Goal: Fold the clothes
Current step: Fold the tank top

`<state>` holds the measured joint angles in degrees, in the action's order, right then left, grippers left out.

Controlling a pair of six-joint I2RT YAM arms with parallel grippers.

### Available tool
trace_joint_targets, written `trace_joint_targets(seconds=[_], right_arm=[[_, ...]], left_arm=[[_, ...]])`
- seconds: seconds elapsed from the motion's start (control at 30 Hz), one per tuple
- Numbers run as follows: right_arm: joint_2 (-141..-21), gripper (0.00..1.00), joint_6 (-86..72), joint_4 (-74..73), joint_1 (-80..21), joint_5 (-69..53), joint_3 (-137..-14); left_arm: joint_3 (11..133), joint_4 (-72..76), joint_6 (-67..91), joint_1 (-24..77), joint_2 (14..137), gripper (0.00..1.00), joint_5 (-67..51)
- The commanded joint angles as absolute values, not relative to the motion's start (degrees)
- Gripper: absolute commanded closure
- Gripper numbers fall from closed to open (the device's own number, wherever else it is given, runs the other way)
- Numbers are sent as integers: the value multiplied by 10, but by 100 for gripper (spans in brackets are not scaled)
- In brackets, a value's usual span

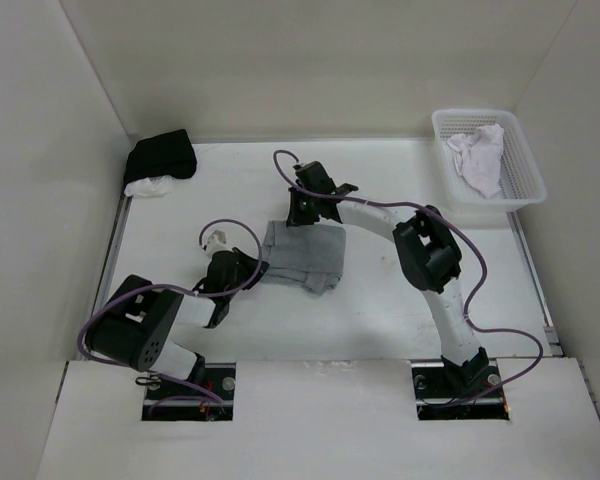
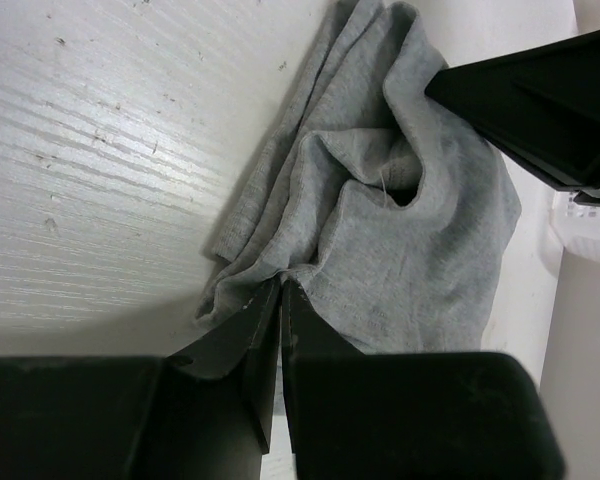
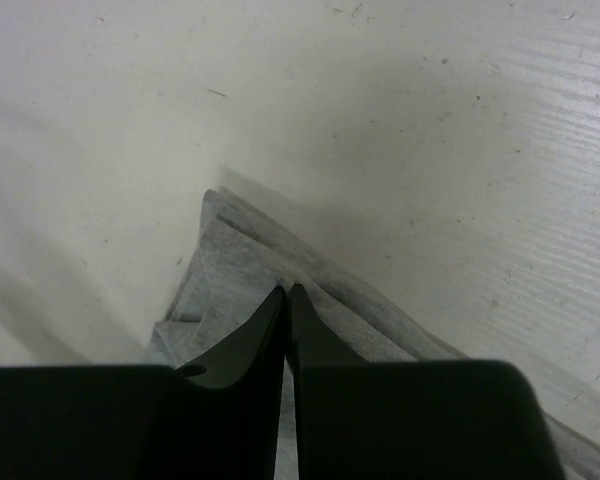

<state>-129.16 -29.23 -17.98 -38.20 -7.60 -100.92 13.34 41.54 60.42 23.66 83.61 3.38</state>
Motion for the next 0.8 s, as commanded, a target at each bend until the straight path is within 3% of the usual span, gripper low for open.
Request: trace_joint_targets(seconds=[0.0,0.3,0.63,0.67,0.77], right_arm=[[-1281,94,-325,-143,-378,-71,-1007],[-1275,96,-405,-90,-356,-38,-1005],[-1310,93,-418,-87,-360,-37,-1022],[-1309,91,-418,-84,-361,-38,-1020],[-1281,75,-413,-60,-363,-45,-994]], left_arm=[[120,444,608,234,813,97,24],[86,413,627,235,736,98,24],[67,405,666,250,737,96,38],[62,405,671,247,735,95,42],[57,396,678,237,720,87,52]])
